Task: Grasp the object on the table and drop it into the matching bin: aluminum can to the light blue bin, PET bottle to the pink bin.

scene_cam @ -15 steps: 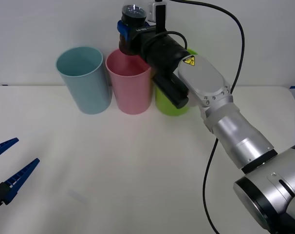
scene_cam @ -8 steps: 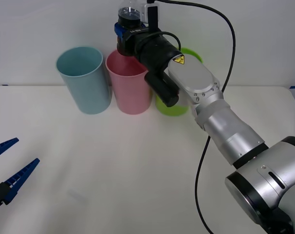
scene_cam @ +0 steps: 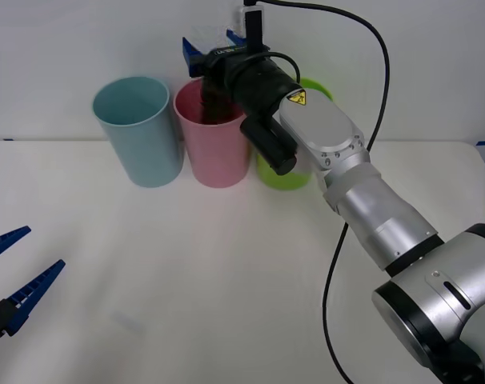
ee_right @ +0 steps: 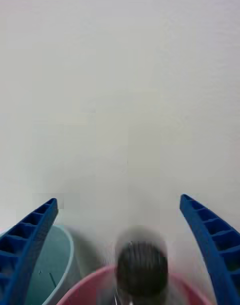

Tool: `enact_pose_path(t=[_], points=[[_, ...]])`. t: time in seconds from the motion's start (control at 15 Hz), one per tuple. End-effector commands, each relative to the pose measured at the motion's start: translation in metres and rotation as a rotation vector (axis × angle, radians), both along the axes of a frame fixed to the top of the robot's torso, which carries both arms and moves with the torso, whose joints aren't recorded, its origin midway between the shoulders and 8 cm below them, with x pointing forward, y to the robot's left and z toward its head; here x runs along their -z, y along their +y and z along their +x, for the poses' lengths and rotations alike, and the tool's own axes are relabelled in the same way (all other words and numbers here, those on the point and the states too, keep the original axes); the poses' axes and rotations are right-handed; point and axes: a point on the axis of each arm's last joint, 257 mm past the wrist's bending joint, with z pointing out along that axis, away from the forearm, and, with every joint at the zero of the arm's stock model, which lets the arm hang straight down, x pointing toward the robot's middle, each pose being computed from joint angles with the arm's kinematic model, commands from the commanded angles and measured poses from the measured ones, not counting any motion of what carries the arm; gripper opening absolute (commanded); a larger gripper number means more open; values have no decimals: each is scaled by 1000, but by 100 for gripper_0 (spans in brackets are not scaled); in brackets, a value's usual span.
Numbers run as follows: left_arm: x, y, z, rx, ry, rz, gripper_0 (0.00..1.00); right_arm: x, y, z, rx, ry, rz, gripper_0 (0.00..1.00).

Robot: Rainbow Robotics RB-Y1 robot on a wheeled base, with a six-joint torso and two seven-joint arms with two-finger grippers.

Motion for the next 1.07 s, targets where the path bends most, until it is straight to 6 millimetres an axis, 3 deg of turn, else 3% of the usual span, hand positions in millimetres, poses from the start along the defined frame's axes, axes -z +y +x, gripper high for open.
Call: enact_pose_path(t=[0.07,0.27,0.6,1.07], points=[[0,0,0,0,0,0,100,-1,-4,1,-5,-2,-3,100],[0,0,0,0,0,0,100,-4,-20,-7,-18,-22,8,100],[0,0,0,0,0,0,100,5,-48,-45,-65,-62,7,100],[0,0,0,0,0,0,100,38,-126,-113,-93,-64,-53,100]])
